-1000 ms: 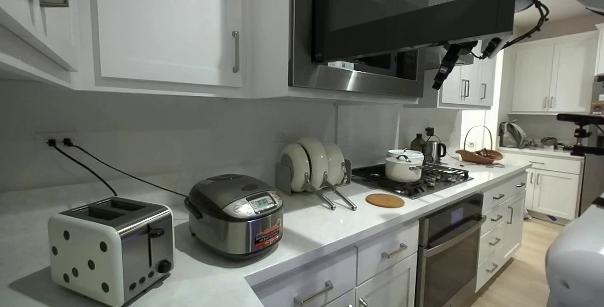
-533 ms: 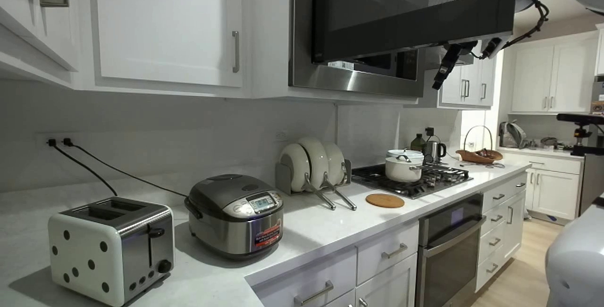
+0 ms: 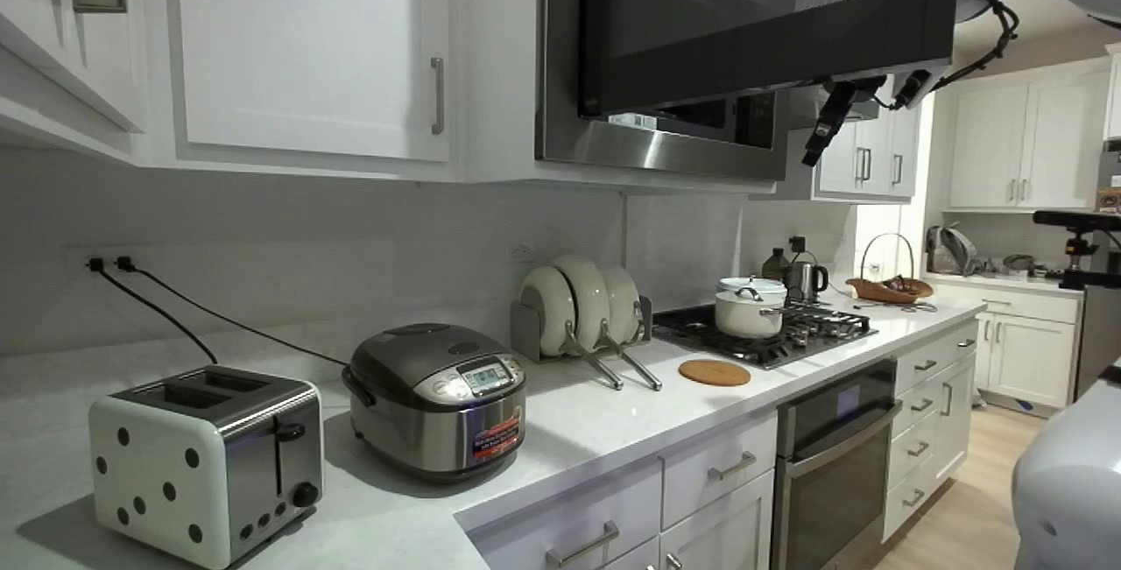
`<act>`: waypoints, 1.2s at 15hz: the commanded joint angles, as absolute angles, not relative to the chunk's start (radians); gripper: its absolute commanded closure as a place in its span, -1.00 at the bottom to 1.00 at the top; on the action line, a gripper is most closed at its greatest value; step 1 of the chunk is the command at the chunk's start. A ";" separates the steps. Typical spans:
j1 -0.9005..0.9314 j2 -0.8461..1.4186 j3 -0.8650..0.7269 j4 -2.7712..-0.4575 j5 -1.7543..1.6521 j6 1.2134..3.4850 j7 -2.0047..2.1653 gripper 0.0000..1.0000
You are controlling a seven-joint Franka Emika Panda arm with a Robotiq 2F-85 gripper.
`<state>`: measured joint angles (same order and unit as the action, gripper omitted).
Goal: Open the microwave door
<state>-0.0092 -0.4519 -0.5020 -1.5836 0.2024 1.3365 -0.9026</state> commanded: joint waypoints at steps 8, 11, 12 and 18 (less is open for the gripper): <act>-0.144 -0.480 -0.502 -1.647 0.085 1.257 -0.936 -1.00; -0.169 -0.542 -0.490 -1.694 -0.009 1.195 -0.990 -1.00; -0.171 -0.562 -0.487 -1.708 -0.032 1.177 -1.004 -1.00; -0.171 -0.711 -0.512 -1.820 -0.131 1.080 -1.066 -1.00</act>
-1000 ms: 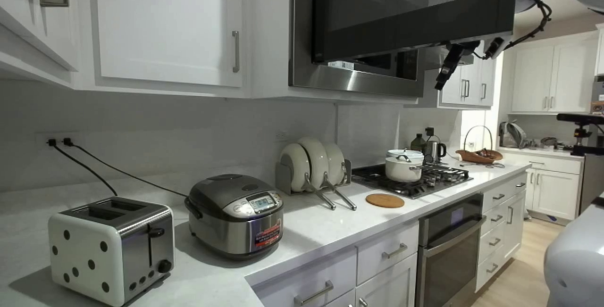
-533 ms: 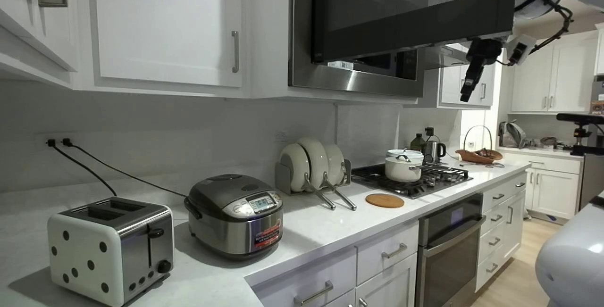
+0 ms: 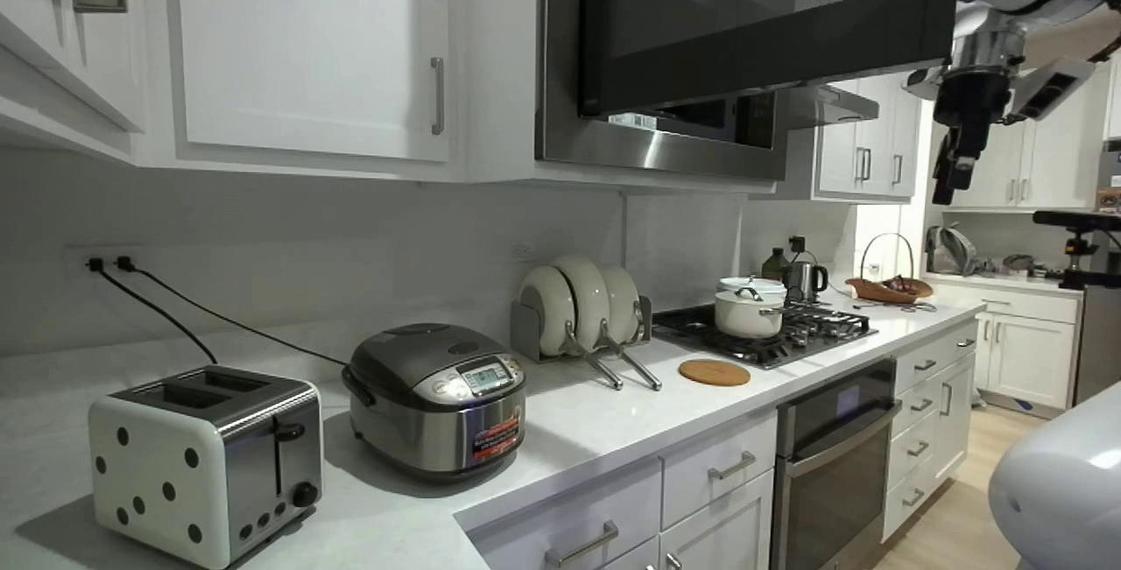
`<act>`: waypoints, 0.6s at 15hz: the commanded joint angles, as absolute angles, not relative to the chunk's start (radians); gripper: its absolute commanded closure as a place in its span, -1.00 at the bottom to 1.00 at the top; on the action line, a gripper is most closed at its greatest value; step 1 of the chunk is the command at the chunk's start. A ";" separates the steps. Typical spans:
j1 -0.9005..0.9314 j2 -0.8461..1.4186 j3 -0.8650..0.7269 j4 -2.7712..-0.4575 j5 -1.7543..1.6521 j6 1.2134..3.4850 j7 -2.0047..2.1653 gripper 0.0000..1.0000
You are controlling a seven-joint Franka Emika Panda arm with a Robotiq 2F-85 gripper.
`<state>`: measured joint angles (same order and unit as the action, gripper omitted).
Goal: Open the microwave door
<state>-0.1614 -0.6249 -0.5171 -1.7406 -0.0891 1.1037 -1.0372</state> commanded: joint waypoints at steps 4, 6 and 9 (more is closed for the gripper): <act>-0.160 -0.807 -0.538 -1.909 -0.160 1.076 -1.064 -1.00; -0.152 -0.841 -0.549 -1.941 -0.166 1.080 -1.057 -1.00; -0.142 -0.885 -0.554 -1.983 -0.172 1.100 -1.047 -1.00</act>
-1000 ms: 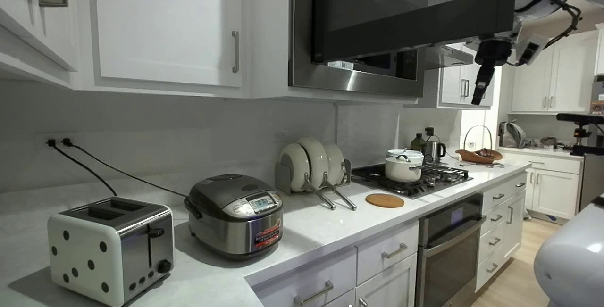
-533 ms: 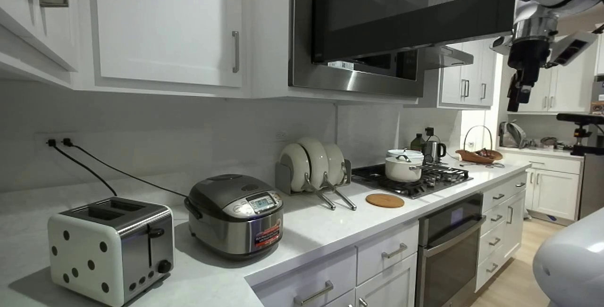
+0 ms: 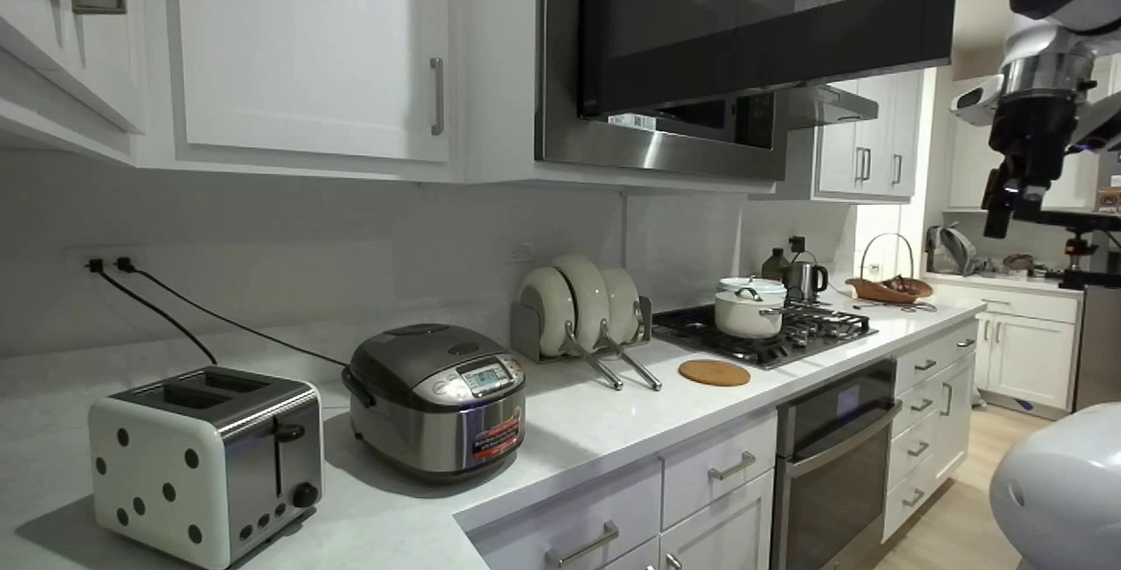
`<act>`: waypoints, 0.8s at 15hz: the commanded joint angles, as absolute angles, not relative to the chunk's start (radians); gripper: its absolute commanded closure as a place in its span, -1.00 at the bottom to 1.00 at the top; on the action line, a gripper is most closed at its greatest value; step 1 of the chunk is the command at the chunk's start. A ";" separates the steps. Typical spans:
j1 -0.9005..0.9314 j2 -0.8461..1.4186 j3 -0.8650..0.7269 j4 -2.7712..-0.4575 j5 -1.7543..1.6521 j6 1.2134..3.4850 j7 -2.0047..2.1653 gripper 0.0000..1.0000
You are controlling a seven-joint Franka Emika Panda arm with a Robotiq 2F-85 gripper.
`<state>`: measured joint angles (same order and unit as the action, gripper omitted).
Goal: Open the microwave door
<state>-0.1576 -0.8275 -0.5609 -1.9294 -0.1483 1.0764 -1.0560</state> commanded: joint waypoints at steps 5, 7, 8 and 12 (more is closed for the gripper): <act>-0.119 -0.889 -0.574 -1.971 -0.161 1.075 -1.036 -1.00; -0.119 -0.891 -0.574 -1.973 -0.161 1.075 -1.036 -1.00; -0.119 -0.891 -0.574 -1.973 -0.161 1.075 -1.036 -1.00; -0.118 -0.891 -0.574 -1.973 -0.161 1.076 -1.036 -1.00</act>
